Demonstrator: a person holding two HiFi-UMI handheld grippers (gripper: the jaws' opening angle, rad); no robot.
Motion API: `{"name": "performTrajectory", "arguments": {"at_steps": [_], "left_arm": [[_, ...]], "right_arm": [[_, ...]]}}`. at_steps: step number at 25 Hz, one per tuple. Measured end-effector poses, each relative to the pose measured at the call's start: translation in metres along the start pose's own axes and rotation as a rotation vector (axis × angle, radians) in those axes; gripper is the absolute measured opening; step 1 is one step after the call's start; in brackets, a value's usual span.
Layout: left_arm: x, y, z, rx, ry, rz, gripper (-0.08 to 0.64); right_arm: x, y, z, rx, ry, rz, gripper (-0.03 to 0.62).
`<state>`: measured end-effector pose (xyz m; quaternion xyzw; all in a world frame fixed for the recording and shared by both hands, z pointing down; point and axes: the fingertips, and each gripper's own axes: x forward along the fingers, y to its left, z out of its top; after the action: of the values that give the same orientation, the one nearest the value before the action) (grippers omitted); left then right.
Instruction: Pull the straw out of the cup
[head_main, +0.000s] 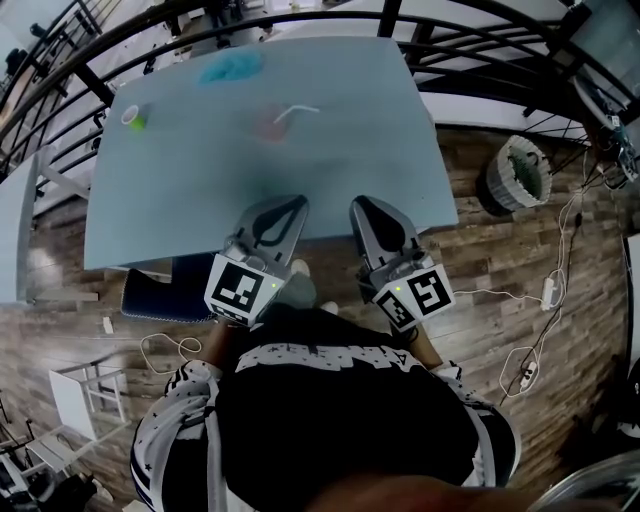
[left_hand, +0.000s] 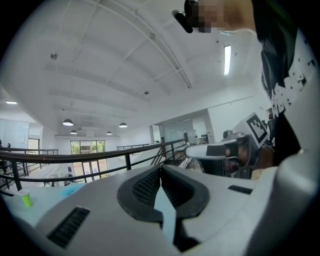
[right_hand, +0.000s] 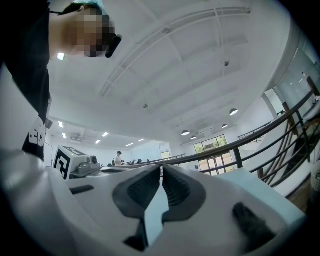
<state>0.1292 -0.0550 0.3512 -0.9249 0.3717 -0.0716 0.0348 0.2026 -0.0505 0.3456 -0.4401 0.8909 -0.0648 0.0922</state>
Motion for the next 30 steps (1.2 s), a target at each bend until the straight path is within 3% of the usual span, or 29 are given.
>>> {"name": "performTrajectory", "arguments": {"at_steps": [30], "left_arm": [[0.031, 0.077, -0.016, -0.037, -0.017, 0.039, 0.014]], "right_arm": [[0.080, -0.024, -0.012, -0.030, 0.018, 0.026, 0.028]]}}
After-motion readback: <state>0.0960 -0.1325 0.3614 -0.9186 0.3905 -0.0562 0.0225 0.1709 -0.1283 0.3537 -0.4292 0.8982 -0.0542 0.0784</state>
